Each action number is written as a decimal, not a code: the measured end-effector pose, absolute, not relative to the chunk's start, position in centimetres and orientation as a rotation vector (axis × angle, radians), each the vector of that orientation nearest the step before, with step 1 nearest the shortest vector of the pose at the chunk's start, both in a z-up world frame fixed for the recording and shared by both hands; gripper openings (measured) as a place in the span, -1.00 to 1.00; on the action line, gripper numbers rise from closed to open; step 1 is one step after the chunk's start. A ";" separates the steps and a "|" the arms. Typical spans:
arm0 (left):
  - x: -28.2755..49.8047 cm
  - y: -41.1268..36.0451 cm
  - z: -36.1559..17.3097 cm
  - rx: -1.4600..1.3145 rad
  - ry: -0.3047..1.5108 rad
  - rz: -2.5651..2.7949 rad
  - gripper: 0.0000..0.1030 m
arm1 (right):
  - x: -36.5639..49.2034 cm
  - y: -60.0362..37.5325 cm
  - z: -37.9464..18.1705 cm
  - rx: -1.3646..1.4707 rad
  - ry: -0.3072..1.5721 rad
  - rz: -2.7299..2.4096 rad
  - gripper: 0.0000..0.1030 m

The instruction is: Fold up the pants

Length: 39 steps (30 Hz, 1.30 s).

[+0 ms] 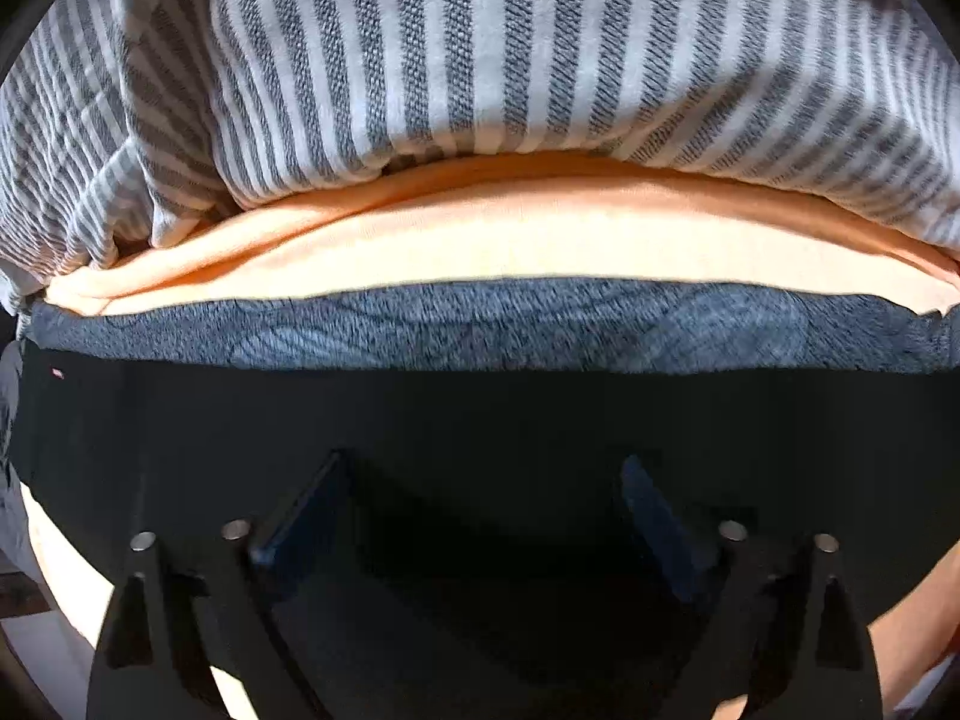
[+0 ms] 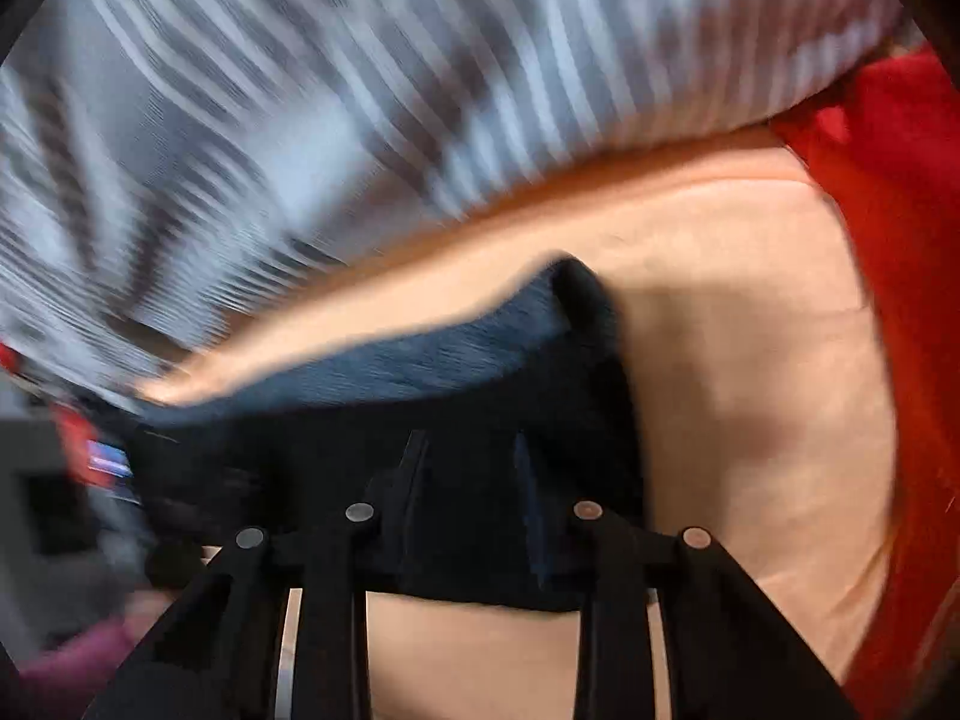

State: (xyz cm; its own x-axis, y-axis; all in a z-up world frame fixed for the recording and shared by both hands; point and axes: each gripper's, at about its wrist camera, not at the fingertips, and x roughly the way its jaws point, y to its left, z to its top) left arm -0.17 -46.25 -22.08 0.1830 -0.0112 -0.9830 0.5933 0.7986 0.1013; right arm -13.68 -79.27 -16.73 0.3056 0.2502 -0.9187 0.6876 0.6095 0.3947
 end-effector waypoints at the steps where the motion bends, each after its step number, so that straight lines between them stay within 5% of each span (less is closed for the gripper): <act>1: 0.2 -46.4 -22.1 0.524 1.337 -0.458 0.85 | -13.5 -79.4 -18.1 0.880 1.306 -0.389 -0.57; 2: 0.6 -46.5 -22.0 0.520 1.341 -0.461 0.85 | -13.5 -79.7 -19.1 0.879 1.317 -0.410 -0.84; 3: 0.9 -46.4 -21.6 0.524 1.330 -0.457 0.85 | -13.8 -80.2 -19.4 0.899 1.298 -0.429 -0.86; 11: 7.3 -40.1 -18.3 0.508 1.234 -0.299 0.85 | -15.1 -78.0 -16.2 0.832 1.275 -0.391 -0.70; 25: 13.0 -36.9 -25.2 0.474 1.273 -0.211 0.85 | -13.7 -72.5 -15.7 0.714 1.283 -0.465 -0.59; 28: 13.9 -36.2 -25.1 0.482 1.294 -0.246 0.85 | -12.4 -71.6 -15.7 0.683 1.297 -0.493 -0.33; 29: 14.4 -35.5 -24.7 0.489 1.297 -0.261 0.85 | -12.0 -71.5 -16.2 0.701 1.307 -0.508 -0.09; 39: 15.2 -24.1 -17.4 0.555 1.232 -0.432 0.85 | -8.0 -61.9 -14.2 0.924 1.193 -0.243 0.08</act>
State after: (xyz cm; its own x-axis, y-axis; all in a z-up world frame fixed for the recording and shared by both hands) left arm 15.22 -24.12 -17.38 0.2812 -0.0126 -0.9596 0.5894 0.7913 0.1623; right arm -8.05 -61.86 -14.17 0.3924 0.2930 -0.8719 0.6108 0.6257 0.4852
